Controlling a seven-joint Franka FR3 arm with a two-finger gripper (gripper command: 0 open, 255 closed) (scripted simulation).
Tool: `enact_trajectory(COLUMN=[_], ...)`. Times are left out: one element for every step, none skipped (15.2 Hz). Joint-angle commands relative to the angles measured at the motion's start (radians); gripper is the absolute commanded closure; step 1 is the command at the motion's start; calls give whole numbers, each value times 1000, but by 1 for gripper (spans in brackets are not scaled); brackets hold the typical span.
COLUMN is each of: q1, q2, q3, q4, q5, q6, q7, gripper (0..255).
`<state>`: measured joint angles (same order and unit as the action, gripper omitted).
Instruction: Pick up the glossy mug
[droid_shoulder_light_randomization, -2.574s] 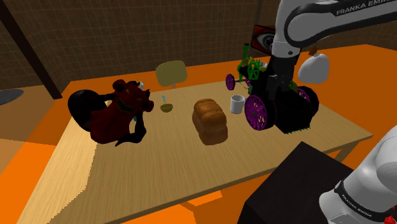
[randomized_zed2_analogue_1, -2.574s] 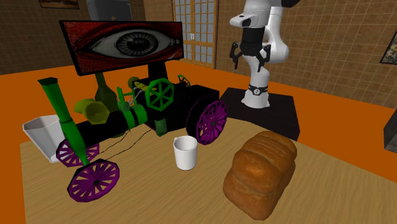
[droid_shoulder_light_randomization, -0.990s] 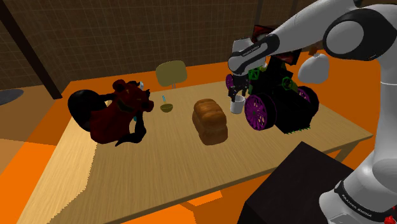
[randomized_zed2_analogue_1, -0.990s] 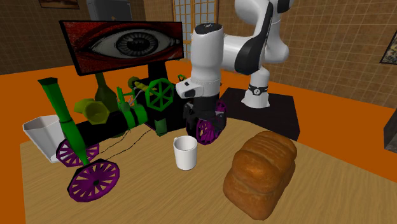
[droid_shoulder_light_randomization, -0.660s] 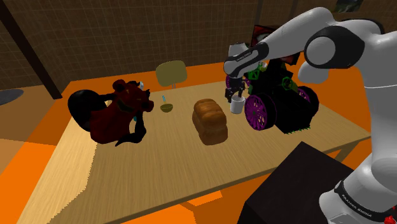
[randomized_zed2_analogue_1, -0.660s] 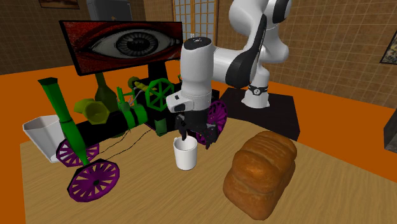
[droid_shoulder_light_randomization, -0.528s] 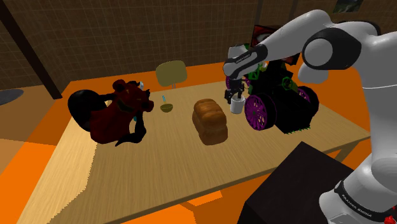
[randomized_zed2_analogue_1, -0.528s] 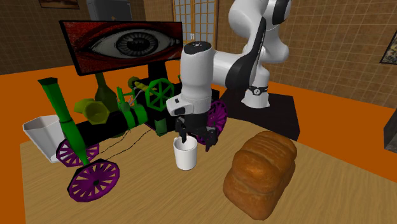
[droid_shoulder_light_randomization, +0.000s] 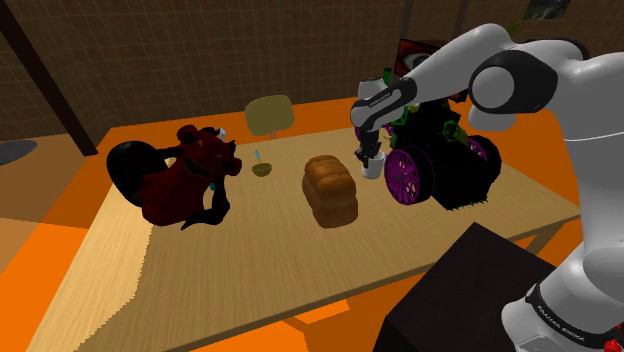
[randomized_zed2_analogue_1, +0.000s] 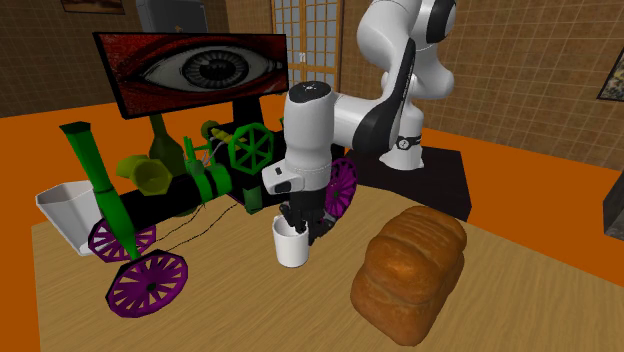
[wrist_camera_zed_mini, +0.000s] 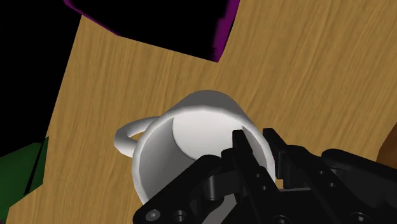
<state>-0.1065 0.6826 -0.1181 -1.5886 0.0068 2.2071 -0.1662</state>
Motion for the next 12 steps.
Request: enact_trajectory(q1=[0,0,0,0,0,0,0,1,1,2,2,2], q2=[0,0,0,0,0,0,0,-9,-17,-25,-33,-41], q3=[0,0,0,0,0,0,0,0,-1,-2,-2,-3], q4=[0,0,0,0,0,0,-1,-1,0,1,2,4], q5=[0,0,0,0,0,0,0,-1,-1,-2,-2,-3], q6=[1,0,0,1,1,1,1,-8,-17,-26,-35,-44], q7=[0,0,0,0,0,0,0,0,0,0,0,0], gripper=[255,255,255,255,255,255,255,255,255,255,255,255])
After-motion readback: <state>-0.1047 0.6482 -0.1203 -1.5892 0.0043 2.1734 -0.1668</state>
